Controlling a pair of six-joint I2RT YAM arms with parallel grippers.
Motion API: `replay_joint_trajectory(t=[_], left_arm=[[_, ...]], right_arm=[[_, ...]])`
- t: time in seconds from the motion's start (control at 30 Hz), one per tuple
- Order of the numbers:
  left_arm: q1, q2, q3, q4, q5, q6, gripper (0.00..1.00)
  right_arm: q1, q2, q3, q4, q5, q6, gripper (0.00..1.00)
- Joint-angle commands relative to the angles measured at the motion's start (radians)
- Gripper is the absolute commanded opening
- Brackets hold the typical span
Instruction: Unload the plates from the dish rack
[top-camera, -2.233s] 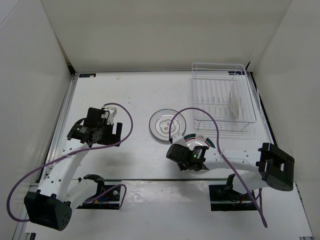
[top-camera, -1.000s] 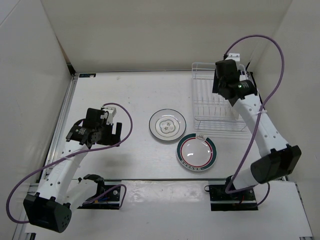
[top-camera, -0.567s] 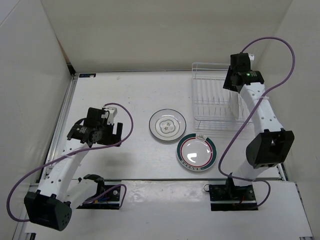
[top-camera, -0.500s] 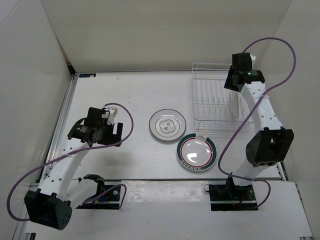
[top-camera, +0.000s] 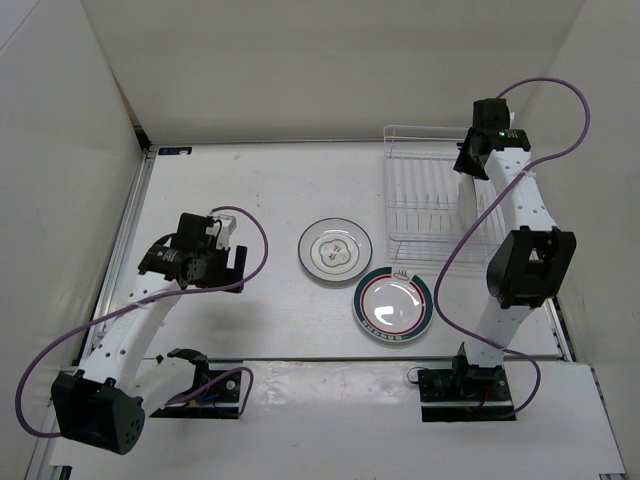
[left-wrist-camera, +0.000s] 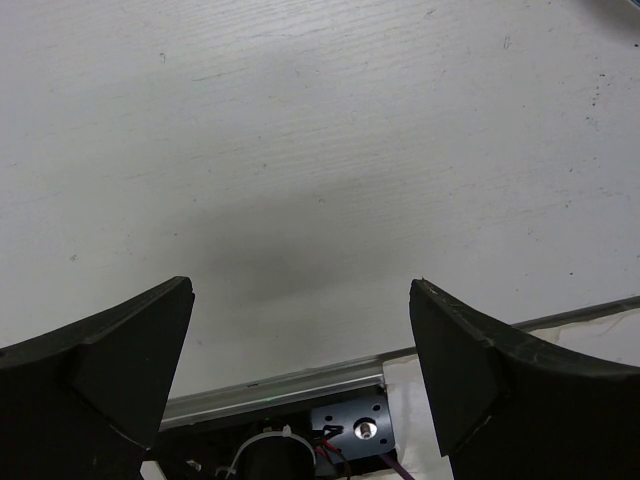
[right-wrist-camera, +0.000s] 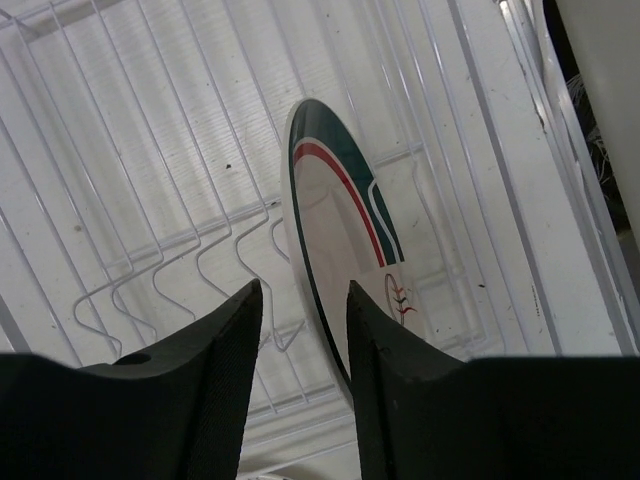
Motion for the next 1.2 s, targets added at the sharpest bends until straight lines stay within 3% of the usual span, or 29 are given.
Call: replay_joint_trajectory(t=[0.0, 0.07, 0.37, 0.7, 1.17], left_arm=[[0.002, 0.015, 0.042, -0.002, -0.010, -0.002, 1.00], [0.001, 0.018, 0.045, -0.003, -0.016, -0.002, 1.00], [0.001, 0.032, 0.048, -0.006, -0.029, -0.001, 1.00], [0.002, 0.033, 0.050, -0.008, -0.028, 0.001, 1.00], [0.002, 0.061, 0.054, -0.011, -0.016, -0.001, 1.00]], right_arm=[[-0.006, 0.026, 0.012, 0.015, -0.048, 0.016, 0.42], [-0.008, 0.031, -0.004, 0.025, -0.069, 0.002, 0.38], [-0.040, 0.028, -0.001, 0.045, -0.033, -0.001, 0.37], [-0.043, 0.028, -0.005, 0.042, -0.011, -0.008, 0.25], [-0.051, -0.011, 0.038, 0.029, 0.029, -0.051, 0.20]])
